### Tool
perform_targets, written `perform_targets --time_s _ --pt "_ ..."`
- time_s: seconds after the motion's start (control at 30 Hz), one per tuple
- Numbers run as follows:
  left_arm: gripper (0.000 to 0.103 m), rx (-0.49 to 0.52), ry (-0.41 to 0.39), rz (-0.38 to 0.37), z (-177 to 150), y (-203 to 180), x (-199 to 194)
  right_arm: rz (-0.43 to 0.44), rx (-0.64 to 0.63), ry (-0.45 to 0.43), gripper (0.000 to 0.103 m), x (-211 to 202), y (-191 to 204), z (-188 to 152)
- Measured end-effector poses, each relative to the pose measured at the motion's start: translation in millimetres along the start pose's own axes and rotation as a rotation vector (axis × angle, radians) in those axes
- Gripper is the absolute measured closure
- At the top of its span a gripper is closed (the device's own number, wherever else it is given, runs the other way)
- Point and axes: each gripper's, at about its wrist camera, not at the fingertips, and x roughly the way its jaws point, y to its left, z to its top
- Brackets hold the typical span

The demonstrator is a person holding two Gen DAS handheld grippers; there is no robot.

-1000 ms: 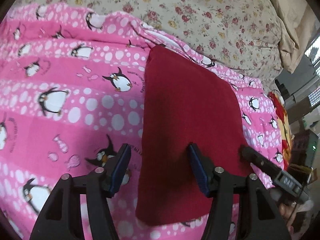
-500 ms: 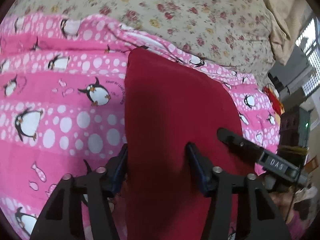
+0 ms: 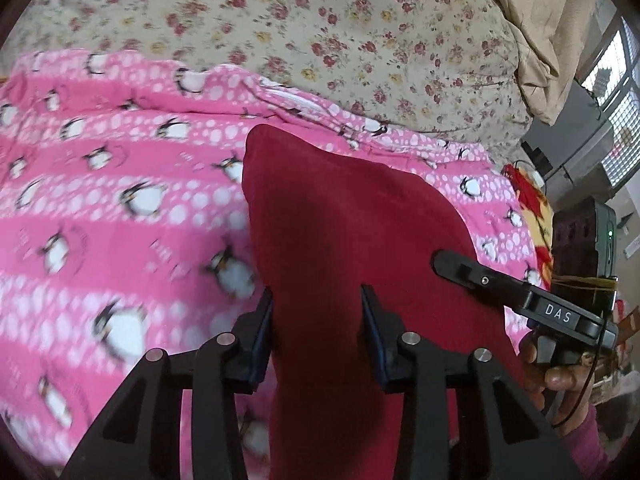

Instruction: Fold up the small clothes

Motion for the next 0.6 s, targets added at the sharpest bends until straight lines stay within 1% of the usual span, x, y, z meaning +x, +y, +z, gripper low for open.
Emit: perform_targets --time_s 0.1,0.13,0.17,0.2,0.23,0.27,0.3,0.37,0.53,0.6 --pt "0.084 -0.011 0.018 0.034 -26.0 5.7 -3.3 0.004 -0.017 0.032 0.064 4.4 10.2 -23.8" --pt "0.083 -0.021 0.03 0.039 -34.1 8.3 0.8 -0.014 -0.016 0.054 0.063 10.1 10.5 -33.6" --pt "0.08 -0.039 0.048 0.042 -43.3 13.9 9.0 -0.049 -0.022 0.065 0.06 14.4 9.7 -41.7" --pt "0.078 -0.049 0.057 0.052 -49.2 16.2 14.4 -0.089 -0.036 0.074 0.053 18.3 8.9 -47.6" --pt "0.074 -0.054 0.053 0.065 -54.6 18.4 19.0 -0.143 -0.058 0.095 0.049 24.2 8.0 -53.9" --pt "0.072 -0.056 0.044 0.068 -57.3 19.4 19.4 -0.161 -0.073 0.101 0.047 26.4 7.5 -59.4" --pt "0.07 -0.067 0.028 0.066 -60.2 21.3 17.1 -0.156 -0.072 0.093 0.046 24.0 7.8 -63.0" --pt "0.065 -0.08 0.028 0.071 -62.2 22.2 12.3 -0.168 -0.072 0.082 0.046 12.4 13.5 -67.7" --pt "0.064 -0.008 -0.017 0.164 -66.5 11.5 -7.7 -0.204 -0.136 0.035 0.046 -20.0 34.9 -79.7" --pt "0.064 0.004 -0.037 0.192 -68.0 8.7 -14.1 -0.21 -0.145 0.012 0.044 -31.8 42.5 -82.3"
